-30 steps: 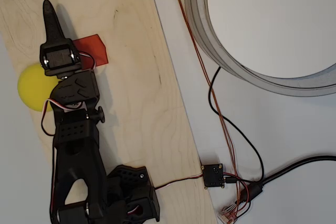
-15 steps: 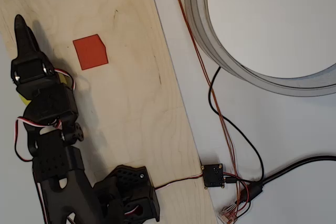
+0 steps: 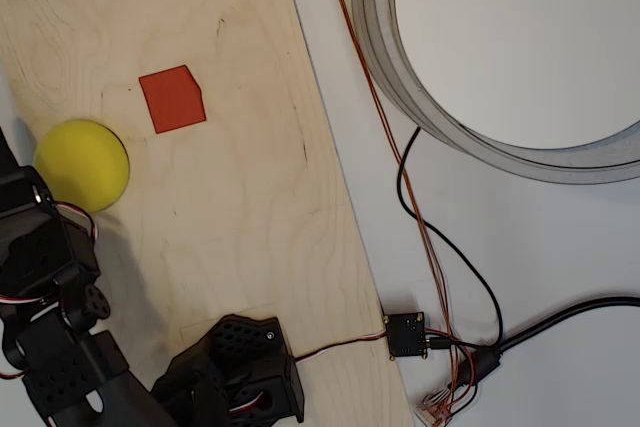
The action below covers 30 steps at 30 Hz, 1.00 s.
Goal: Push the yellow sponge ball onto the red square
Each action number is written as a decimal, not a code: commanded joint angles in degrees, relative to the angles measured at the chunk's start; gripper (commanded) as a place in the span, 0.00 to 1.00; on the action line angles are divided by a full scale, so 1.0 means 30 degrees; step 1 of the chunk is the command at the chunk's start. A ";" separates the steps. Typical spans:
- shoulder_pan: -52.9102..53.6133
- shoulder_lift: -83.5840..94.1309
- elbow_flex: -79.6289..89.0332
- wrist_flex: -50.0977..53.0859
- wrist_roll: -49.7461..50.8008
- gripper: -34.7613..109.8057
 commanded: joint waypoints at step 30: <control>-0.1494 -0.0117 0.4600 -0.1230 0.5479 0.39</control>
